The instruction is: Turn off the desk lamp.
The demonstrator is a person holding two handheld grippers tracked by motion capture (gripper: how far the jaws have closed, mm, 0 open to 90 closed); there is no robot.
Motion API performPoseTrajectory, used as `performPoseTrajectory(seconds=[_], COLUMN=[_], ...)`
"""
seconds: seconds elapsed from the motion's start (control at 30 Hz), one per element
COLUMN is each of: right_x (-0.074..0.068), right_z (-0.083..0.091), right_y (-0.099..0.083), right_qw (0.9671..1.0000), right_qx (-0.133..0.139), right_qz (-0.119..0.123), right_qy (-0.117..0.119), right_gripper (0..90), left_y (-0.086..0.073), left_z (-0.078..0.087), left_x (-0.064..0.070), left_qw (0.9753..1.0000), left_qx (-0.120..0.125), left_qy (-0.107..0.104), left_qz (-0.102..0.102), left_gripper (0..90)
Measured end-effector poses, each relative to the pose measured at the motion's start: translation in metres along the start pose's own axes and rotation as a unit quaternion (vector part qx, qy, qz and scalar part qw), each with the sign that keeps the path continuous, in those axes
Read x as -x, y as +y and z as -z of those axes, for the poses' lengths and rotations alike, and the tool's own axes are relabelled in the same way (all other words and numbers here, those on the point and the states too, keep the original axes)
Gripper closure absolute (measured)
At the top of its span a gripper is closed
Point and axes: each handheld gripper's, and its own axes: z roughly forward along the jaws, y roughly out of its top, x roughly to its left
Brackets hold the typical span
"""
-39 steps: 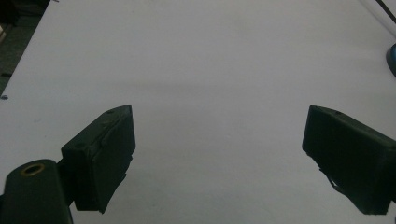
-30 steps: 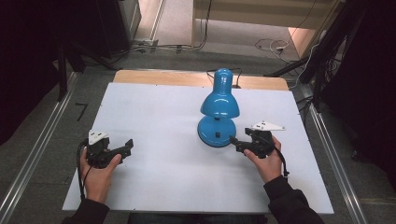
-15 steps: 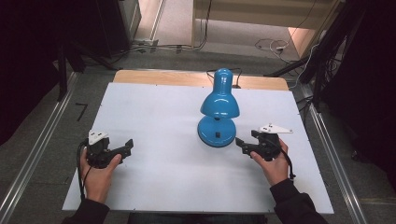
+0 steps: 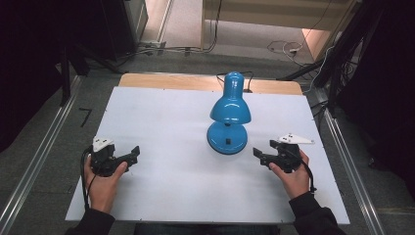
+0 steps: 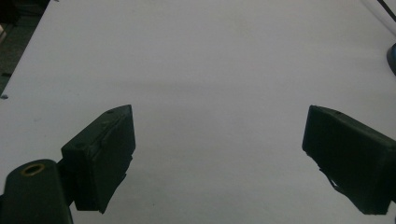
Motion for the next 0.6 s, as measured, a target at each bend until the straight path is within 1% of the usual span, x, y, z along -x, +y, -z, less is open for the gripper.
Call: performPoseTrajectory(seconds=[0.4, 0.6], right_x=[0.014, 0.018], right_z=[0.012, 0.017], right_y=[-0.012, -0.018], right_qw=[0.9999, 0.9997], right_qx=[-0.005, -0.008], right_qz=[-0.009, -0.015], right_qy=[-0.011, -0.016], right_gripper=[19.9, 19.7], left_y=[0.0, 0.0], left_z=[-0.001, -0.001], left_x=[0.001, 0.001], left_qw=[1.0, 1.0], left_qx=[0.0, 0.0], left_qy=[0.0, 0.0], left_qz=[0.001, 0.002], left_gripper=[10.4, 10.4])
